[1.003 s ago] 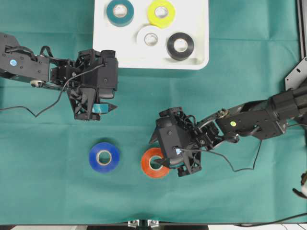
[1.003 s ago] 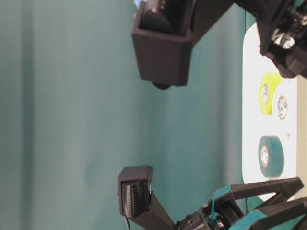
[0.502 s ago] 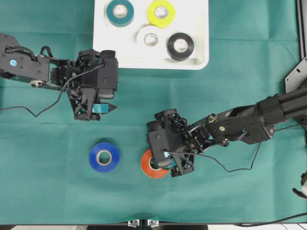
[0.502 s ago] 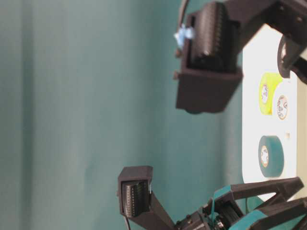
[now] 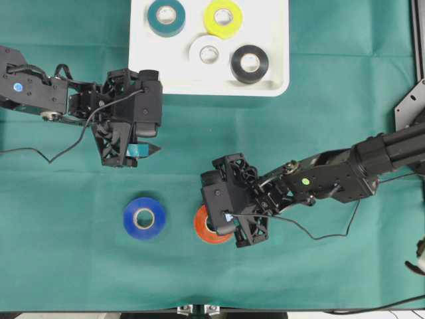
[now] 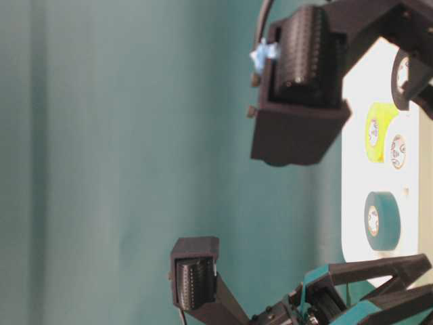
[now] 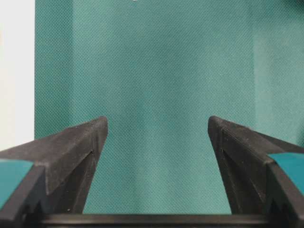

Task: Put the tape alternately from left to right into the white case.
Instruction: 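Close the right gripper inside the orange roll and lift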

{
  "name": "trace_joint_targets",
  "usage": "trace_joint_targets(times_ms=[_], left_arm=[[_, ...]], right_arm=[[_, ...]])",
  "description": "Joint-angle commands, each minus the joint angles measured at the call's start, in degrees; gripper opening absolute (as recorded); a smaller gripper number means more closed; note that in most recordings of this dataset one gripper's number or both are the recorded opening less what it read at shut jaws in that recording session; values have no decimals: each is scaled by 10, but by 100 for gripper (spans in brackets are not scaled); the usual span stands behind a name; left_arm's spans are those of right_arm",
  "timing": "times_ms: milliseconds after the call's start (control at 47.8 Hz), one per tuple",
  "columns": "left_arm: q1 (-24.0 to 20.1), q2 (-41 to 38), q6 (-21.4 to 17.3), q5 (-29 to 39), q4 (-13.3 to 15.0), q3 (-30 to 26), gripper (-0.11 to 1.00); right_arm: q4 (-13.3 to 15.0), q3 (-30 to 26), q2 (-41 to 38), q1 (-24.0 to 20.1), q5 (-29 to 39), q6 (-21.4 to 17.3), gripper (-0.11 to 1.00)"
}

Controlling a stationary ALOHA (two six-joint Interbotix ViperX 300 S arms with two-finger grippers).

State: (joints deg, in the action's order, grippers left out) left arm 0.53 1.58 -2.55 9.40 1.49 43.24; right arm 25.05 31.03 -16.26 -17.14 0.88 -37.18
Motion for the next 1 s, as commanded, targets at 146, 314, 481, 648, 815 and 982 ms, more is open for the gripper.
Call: trace_joint_targets(times_ms=[146, 314, 481, 648, 815, 982], left_arm=[[2, 10, 1, -5, 1, 5, 85], [2, 9, 1, -5, 1, 6, 85], [2, 11, 1, -4, 1, 6, 85], [2, 13, 1, -5, 1, 7, 85], [2, 13, 1, -5, 1, 10, 86], [2, 13, 1, -5, 1, 9, 85]], right_arm=[[0, 2, 40, 4, 13, 1, 31], [4, 7, 59, 5, 38, 2, 30], [5, 12, 96, 16, 74, 4, 29], [9, 21, 127, 38, 83, 5, 29], [10, 25, 144, 53, 91, 6, 29], [10, 25, 156, 61, 105, 6, 29]])
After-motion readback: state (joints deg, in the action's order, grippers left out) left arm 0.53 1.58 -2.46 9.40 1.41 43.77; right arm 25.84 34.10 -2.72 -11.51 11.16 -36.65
